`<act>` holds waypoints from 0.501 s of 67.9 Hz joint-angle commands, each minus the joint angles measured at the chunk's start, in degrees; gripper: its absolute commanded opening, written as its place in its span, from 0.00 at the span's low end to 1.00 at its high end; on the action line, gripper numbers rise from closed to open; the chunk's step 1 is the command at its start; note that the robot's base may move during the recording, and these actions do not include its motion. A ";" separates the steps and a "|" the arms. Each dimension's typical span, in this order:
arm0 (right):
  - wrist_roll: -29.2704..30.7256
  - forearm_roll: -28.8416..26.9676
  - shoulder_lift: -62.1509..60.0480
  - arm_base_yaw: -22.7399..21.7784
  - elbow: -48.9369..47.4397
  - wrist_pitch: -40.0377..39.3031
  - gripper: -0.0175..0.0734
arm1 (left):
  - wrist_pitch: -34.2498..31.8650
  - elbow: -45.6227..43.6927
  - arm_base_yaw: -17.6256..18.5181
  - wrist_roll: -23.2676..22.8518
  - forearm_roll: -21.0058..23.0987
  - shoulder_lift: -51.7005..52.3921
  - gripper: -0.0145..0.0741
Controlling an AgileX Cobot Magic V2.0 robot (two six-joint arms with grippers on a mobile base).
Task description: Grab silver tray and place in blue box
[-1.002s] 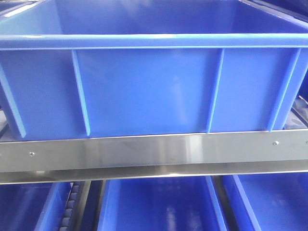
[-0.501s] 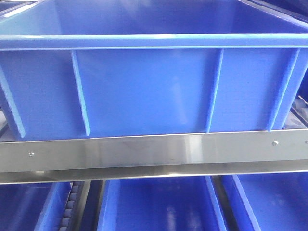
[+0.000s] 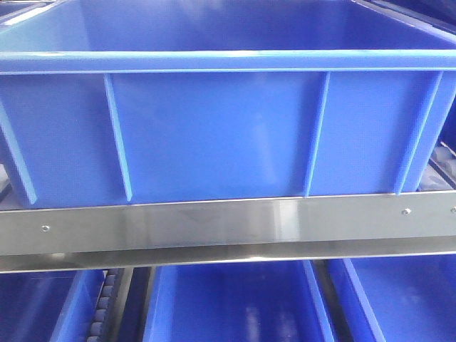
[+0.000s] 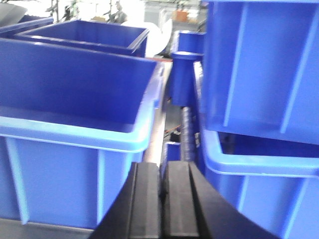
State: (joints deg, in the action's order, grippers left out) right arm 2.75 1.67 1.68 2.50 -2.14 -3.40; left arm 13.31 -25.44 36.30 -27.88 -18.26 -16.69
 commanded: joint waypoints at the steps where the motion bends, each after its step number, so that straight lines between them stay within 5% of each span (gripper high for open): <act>1: 1.02 -0.46 -2.47 -1.47 -0.20 -5.92 0.25 | -4.95 -1.48 0.33 0.15 -0.67 -0.39 0.06; 15: -8.45 -0.36 -3.48 -1.81 2.72 -5.72 0.25 | -4.83 -1.48 0.33 0.15 -0.67 -0.39 0.06; 34: -8.33 4.26 -3.48 -1.81 2.72 -5.42 0.25 | -4.83 -1.48 0.33 0.15 -0.67 -0.39 0.06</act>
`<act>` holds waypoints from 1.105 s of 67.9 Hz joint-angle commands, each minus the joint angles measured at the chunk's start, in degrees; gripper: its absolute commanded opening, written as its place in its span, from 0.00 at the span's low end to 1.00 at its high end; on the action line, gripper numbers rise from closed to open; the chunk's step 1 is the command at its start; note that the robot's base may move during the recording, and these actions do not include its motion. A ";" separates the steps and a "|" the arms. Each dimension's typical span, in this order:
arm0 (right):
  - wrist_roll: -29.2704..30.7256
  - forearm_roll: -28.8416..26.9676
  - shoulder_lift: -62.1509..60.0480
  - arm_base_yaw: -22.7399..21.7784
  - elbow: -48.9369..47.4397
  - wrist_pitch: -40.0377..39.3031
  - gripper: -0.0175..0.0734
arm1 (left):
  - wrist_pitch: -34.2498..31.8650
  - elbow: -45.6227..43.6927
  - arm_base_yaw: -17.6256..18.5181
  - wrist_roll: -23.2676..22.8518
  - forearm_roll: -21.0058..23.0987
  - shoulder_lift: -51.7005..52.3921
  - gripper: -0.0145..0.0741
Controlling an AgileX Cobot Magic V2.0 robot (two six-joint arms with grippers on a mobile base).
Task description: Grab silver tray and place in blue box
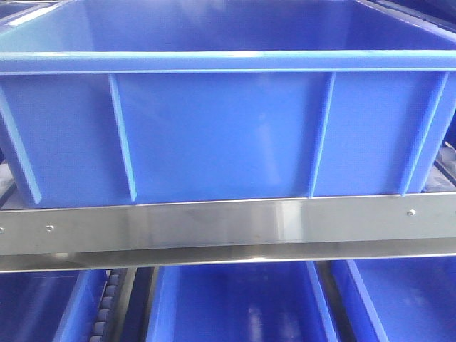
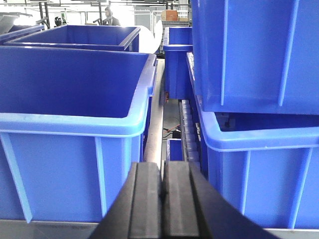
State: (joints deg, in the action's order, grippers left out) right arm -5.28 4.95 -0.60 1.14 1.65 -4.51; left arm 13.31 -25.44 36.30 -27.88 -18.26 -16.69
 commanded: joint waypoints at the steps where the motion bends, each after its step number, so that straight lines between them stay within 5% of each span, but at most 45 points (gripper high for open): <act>1: -0.29 0.98 -1.20 -0.45 -1.07 -4.31 0.25 | -4.83 -1.48 0.33 0.15 -0.67 -0.39 0.06; 16: 4.29 -0.88 -1.20 -0.45 -1.07 -4.29 0.25 | -4.83 -1.48 0.33 0.15 -0.67 -0.39 0.06; 75: 4.24 -1.45 -1.20 -0.45 -1.07 -4.29 0.25 | -4.94 -1.12 0.33 0.15 -0.67 -0.39 0.06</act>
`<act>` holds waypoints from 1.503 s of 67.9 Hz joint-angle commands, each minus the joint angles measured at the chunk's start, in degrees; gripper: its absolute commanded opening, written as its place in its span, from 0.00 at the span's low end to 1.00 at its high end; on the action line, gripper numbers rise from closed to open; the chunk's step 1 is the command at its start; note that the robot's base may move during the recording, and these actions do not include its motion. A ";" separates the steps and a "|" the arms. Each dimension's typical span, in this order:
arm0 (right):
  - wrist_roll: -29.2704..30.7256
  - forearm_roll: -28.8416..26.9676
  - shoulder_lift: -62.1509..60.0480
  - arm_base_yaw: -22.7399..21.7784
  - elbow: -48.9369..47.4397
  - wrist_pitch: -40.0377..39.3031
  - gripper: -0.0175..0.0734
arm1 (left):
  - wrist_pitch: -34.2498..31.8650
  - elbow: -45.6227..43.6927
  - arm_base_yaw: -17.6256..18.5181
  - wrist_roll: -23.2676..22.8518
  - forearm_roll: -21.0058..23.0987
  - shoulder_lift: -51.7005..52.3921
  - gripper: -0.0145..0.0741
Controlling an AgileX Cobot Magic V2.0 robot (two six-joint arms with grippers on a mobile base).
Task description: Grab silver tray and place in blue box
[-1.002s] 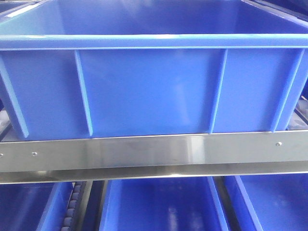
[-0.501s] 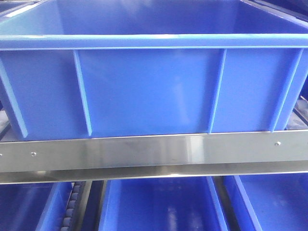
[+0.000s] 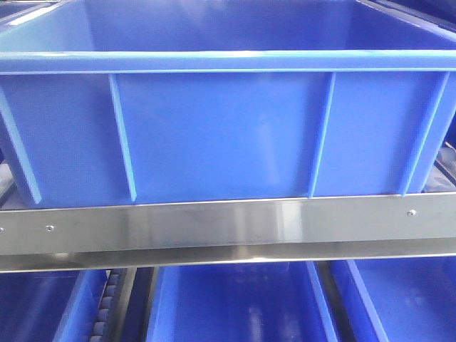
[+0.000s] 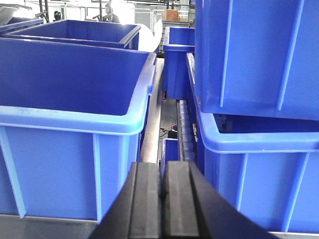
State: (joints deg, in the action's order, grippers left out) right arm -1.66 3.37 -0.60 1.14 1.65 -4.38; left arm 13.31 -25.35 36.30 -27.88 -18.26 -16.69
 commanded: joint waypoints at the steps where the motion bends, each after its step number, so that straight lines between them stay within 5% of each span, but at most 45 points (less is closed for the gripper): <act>1: 0.62 0.13 -1.20 -0.45 -1.07 -4.42 0.25 | -4.94 -1.07 0.33 0.15 -0.67 -0.39 0.06; 11: 0.62 0.13 -1.20 -0.45 -1.07 -4.42 0.25 | -5.39 1.36 -0.07 0.23 -0.67 0.04 0.06; 18: 0.62 0.13 -1.20 -0.45 -1.07 -4.42 0.25 | -6.56 4.29 -2.27 9.96 3.06 3.62 0.06; 22: 0.62 0.13 -1.20 -0.45 -1.07 -4.42 0.25 | -6.69 6.77 -5.40 18.96 9.76 6.92 0.06; 26: 0.62 0.13 -1.20 -0.45 -1.07 -4.42 0.25 | -6.69 9.01 -9.63 22.34 13.35 9.75 0.06; 40: 0.62 0.13 -1.20 -0.45 -1.07 -4.42 0.25 | -8.43 17.44 -24.76 25.32 20.72 18.29 0.06; 49: 0.62 0.13 -1.20 -0.45 -1.07 -4.42 0.25 | -16.99 22.73 -29.92 26.46 21.41 17.96 0.06; 59: 0.62 0.13 -1.20 -0.45 -1.07 -4.42 0.25 | -23.36 28.15 -30.82 26.46 21.20 18.06 0.06; 102: 0.62 0.13 -1.20 -0.45 -1.07 -4.42 0.25 | -18.92 28.05 -30.82 27.88 17.51 18.06 0.06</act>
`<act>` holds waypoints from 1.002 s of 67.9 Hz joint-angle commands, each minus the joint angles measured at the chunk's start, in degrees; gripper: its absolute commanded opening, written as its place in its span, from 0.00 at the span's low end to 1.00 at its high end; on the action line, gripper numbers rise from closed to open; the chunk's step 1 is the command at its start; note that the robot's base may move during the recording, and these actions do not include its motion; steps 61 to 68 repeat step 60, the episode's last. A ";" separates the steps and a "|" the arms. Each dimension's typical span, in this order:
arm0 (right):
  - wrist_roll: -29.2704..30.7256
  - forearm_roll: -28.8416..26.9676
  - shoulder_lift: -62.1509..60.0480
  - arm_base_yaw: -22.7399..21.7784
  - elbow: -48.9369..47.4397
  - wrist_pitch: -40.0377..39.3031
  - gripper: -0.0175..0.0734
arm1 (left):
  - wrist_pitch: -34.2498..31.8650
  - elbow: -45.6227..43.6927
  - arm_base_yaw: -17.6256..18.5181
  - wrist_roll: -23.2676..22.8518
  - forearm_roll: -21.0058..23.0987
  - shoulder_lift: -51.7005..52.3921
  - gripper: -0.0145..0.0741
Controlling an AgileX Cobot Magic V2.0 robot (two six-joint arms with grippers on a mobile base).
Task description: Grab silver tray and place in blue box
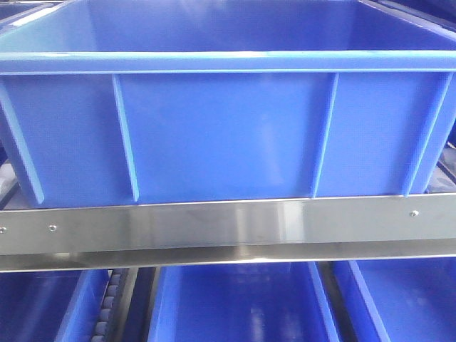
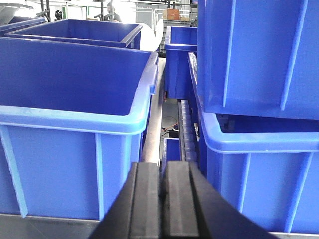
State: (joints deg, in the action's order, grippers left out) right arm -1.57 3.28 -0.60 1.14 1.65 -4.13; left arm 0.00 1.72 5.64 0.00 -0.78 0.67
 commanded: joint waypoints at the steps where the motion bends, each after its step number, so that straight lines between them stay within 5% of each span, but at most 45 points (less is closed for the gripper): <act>1: 0.53 0.22 -1.20 -0.45 -1.07 -4.66 0.25 | -5.76 0.98 -0.16 0.00 0.12 0.71 0.06; 68: 0.53 0.22 -1.20 -0.45 -1.07 -4.66 0.25 | -6.10 0.98 -0.16 0.00 0.12 0.71 0.06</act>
